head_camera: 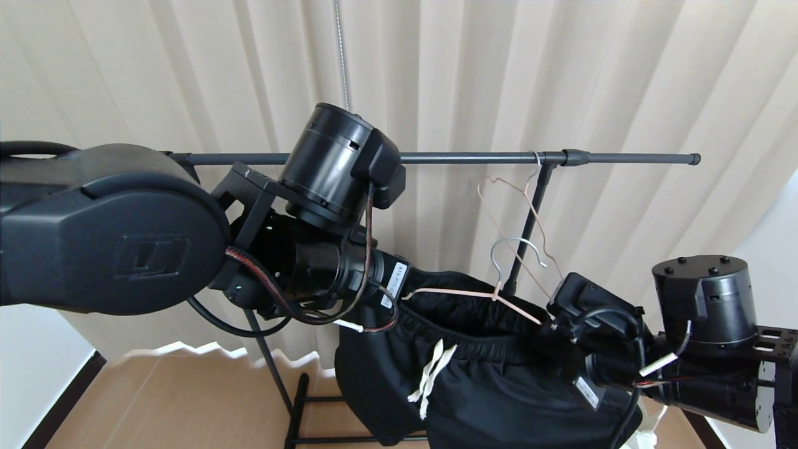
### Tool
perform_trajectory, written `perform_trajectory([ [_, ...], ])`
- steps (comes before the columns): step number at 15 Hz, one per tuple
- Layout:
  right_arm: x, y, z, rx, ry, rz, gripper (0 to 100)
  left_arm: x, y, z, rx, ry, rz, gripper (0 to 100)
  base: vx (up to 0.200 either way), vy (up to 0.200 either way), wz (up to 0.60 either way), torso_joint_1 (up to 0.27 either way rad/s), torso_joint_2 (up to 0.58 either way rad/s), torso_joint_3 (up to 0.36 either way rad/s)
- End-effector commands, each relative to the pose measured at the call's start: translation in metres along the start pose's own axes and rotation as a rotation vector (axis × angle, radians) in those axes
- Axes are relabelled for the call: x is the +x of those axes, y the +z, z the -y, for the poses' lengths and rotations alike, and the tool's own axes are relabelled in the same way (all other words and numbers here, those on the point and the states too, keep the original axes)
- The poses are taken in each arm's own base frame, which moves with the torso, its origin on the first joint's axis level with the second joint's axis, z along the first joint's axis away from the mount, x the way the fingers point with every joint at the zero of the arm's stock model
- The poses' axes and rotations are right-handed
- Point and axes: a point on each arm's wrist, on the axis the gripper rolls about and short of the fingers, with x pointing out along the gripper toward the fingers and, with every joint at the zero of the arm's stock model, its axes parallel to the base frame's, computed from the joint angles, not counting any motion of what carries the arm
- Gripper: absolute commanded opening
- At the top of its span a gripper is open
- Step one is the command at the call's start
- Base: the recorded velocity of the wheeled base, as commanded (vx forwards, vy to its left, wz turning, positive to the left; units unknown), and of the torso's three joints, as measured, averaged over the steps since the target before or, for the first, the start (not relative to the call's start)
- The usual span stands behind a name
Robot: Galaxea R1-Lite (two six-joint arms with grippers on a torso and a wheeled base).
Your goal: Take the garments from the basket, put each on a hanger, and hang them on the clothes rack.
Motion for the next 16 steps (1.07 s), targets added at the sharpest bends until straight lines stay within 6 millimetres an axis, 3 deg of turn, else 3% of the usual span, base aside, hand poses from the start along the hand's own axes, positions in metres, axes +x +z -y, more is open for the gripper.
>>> perform_trajectory([
  [1,0.002,-0.001,-0.006,-0.007,0.017,0.010,0,-0.004,0.003,0.006,-0.015,-0.017,0.005,0,0.000,0.000,0.00,0.000,0.00,0.000],
  [8,0.018,-0.008,-0.013,0.001,0.037,-0.033,0,-0.017,0.013,0.010,-0.037,-0.039,0.024,0,0.000,0.000,0.00,0.000,0.00,0.000],
  [13,0.020,0.001,-0.009,0.085,0.016,0.041,0,-0.025,0.007,0.018,-0.064,-0.063,0.013,0,0.000,0.000,0.00,0.000,0.00,0.000],
  [16,0.019,0.009,-0.006,0.129,-0.005,0.116,0,-0.026,-0.009,0.016,-0.046,-0.067,-0.039,0,0.000,0.000,0.00,0.000,0.00,0.000],
])
